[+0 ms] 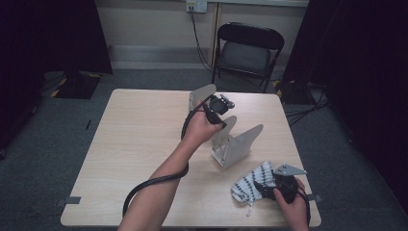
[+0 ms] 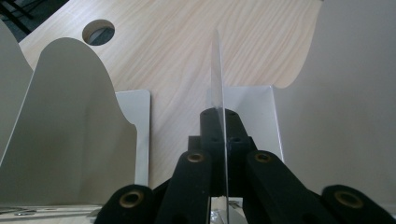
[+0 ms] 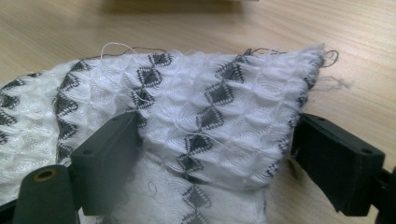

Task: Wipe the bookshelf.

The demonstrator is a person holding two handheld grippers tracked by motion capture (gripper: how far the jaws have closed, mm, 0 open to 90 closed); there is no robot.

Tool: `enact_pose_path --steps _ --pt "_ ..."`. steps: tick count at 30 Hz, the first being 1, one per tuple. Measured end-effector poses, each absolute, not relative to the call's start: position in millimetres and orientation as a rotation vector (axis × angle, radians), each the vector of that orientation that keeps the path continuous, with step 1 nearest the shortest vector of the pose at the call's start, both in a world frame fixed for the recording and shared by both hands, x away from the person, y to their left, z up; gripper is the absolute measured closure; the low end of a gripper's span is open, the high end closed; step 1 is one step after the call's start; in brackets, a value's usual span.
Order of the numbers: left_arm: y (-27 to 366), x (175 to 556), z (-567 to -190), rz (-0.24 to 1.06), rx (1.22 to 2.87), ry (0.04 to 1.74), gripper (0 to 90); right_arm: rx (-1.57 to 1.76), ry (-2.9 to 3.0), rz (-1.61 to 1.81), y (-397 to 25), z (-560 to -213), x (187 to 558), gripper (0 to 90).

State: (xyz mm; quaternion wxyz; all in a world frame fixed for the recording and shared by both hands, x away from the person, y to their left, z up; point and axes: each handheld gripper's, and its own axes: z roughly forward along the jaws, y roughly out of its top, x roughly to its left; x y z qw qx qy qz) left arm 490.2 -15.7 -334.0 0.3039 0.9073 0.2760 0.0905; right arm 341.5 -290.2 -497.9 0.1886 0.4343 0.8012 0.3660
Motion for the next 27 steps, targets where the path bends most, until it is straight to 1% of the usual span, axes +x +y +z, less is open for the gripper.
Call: enact_pose_path --steps 7,15,20,27 --pt "-20.8 485.7 -327.1 0.251 2.395 0.683 90.0 1.222 2.254 1.03 -290.2 -497.9 341.6 14.8" --pt "-21.5 478.0 -325.4 0.228 2.385 0.64 90.0 1.218 2.255 1.03 -290.3 -497.9 341.7 14.8" --pt "-11.4 471.3 -334.9 0.216 2.41 0.623 90.0 1.212 2.253 1.029 -290.0 -497.9 341.4 14.8" --pt "19.0 462.4 -346.1 0.223 2.42 0.628 90.0 1.212 2.254 1.03 -290.1 -497.9 341.6 14.8"
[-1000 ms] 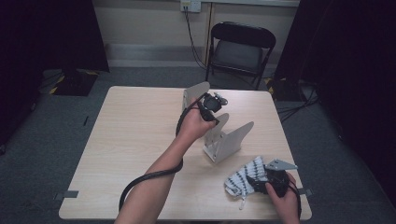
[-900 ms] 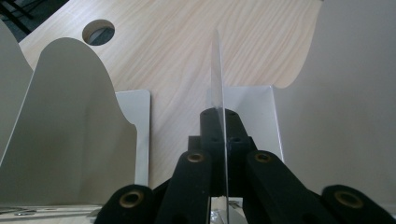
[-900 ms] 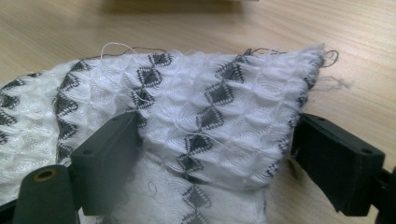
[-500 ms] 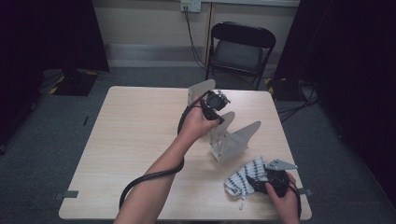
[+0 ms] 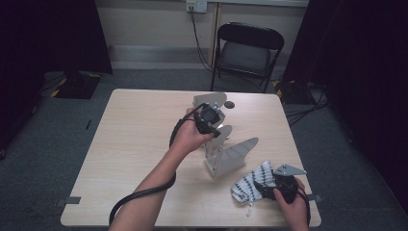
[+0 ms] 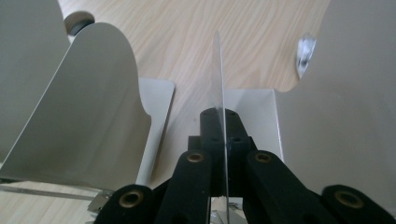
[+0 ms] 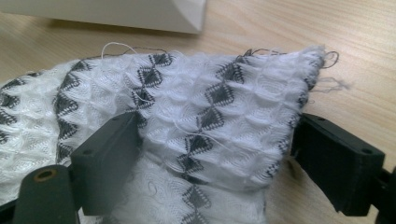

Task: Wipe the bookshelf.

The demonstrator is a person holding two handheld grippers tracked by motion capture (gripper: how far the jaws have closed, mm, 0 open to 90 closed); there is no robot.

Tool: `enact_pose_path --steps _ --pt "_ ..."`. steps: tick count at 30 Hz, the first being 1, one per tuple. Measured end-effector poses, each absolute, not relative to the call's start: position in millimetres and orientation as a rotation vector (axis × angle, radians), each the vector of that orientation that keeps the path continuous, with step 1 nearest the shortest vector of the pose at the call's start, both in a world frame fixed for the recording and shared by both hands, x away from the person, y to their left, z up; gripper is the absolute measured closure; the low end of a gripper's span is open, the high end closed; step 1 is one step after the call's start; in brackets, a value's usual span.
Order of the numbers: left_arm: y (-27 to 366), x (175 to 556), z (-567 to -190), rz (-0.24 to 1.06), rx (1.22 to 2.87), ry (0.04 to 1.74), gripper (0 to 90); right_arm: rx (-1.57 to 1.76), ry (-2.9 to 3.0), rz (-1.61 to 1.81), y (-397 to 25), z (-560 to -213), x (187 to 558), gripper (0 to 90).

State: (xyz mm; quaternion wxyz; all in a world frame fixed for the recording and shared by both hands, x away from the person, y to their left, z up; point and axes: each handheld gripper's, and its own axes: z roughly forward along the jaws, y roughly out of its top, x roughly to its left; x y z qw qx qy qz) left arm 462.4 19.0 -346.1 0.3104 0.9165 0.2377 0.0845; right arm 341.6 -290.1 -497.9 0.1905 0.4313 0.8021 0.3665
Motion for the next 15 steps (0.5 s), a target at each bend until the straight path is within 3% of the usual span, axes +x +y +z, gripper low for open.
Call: enact_pose_path --steps 15 --pt "66.6 453.6 -361.9 0.258 2.395 0.658 90.0 1.222 2.257 1.031 -290.2 -497.9 341.8 14.7"
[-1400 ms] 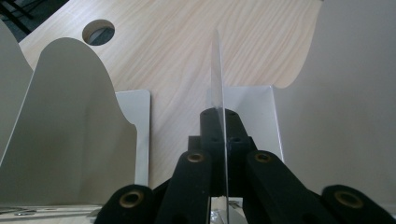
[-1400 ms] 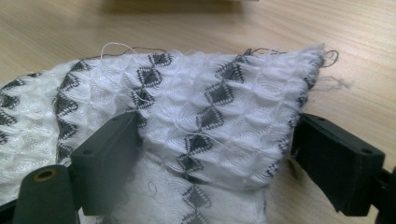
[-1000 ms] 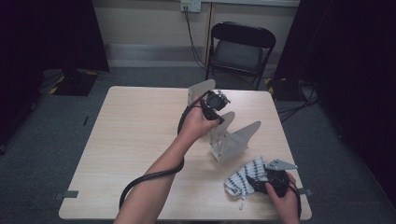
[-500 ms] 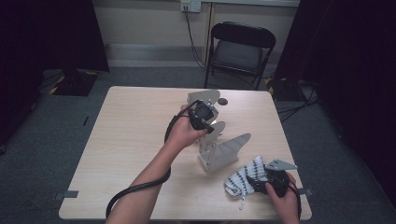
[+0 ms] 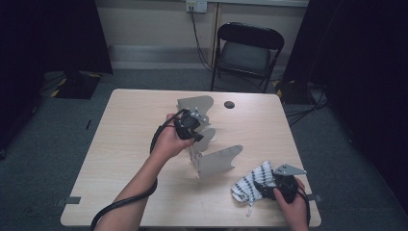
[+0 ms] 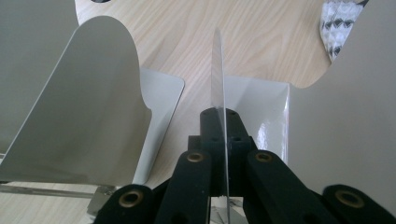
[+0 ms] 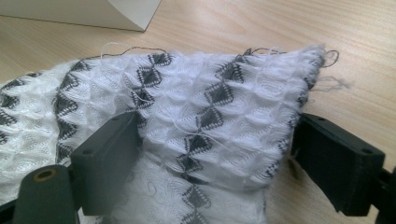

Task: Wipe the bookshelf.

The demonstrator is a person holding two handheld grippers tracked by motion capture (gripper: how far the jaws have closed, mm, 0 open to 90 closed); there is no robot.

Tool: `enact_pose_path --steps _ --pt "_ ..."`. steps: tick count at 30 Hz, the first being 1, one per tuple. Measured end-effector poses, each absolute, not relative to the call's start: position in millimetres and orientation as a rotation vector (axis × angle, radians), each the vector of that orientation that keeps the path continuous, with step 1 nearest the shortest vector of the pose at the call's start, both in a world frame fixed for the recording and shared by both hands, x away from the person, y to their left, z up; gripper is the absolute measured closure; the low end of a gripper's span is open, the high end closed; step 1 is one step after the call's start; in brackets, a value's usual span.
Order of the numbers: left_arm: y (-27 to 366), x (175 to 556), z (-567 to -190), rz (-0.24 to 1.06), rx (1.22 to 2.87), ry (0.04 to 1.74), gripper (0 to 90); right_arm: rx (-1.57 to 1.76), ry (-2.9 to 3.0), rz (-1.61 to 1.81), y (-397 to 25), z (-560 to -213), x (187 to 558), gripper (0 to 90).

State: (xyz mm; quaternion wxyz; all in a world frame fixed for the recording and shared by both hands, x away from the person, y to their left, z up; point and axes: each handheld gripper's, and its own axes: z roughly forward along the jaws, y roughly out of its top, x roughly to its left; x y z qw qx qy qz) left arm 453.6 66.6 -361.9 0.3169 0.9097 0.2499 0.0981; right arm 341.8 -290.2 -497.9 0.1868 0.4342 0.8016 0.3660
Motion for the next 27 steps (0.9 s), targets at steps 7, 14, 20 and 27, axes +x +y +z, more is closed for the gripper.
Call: enact_pose_path --steps 7,14,20,27 --pt "71.8 453.2 -362.1 0.261 2.357 0.666 83.8 1.226 2.258 1.033 -290.6 -498.1 342.2 14.7" --pt "76.4 450.2 -350.7 0.293 2.317 0.684 60.7 1.237 2.262 1.037 -291.4 -498.2 342.9 14.7" --pt "86.4 445.2 -335.9 0.332 2.278 0.691 42.9 1.241 2.263 1.039 -291.5 -498.2 343.1 14.7" --pt "112.3 436.0 -324.2 0.361 2.217 0.734 33.7 1.242 2.264 1.041 -291.6 -498.2 343.2 14.7"
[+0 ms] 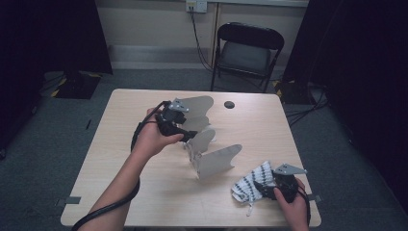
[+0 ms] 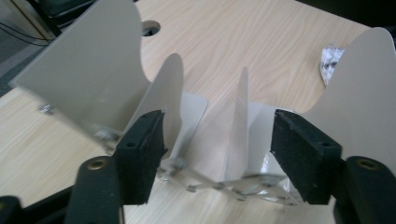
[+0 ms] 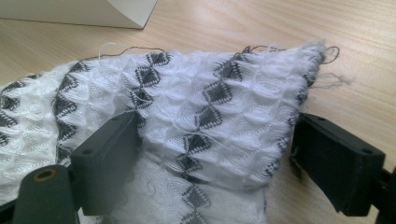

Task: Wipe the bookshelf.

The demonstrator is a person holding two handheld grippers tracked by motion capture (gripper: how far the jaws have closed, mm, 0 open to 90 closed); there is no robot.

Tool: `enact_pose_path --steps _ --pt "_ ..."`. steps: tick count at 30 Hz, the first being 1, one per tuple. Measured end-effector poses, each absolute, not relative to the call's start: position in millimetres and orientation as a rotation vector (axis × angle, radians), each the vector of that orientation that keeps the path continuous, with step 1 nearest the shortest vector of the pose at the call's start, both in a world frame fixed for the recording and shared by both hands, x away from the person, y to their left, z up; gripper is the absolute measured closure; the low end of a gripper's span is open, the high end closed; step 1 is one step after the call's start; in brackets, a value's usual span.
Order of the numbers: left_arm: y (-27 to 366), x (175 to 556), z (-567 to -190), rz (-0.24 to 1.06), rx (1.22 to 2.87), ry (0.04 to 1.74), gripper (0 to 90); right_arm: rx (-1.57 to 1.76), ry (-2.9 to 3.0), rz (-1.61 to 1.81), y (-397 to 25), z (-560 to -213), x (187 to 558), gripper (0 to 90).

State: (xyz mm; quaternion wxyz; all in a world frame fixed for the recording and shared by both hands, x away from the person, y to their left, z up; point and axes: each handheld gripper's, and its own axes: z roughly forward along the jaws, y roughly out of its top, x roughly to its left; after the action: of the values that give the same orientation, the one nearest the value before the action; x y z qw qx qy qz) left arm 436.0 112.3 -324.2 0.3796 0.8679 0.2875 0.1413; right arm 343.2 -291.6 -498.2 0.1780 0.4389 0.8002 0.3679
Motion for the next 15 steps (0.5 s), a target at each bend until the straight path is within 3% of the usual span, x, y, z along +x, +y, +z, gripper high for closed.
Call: enact_pose_path --steps 7,15 --pt "141.9 425.5 -339.3 0.383 2.178 0.792 29.0 1.252 2.262 1.052 -293.5 -492.4 342.6 14.4" --pt "164.3 412.8 -384.4 0.365 2.179 0.856 26.1 1.197 2.259 1.138 -294.2 -471.5 346.4 14.3"
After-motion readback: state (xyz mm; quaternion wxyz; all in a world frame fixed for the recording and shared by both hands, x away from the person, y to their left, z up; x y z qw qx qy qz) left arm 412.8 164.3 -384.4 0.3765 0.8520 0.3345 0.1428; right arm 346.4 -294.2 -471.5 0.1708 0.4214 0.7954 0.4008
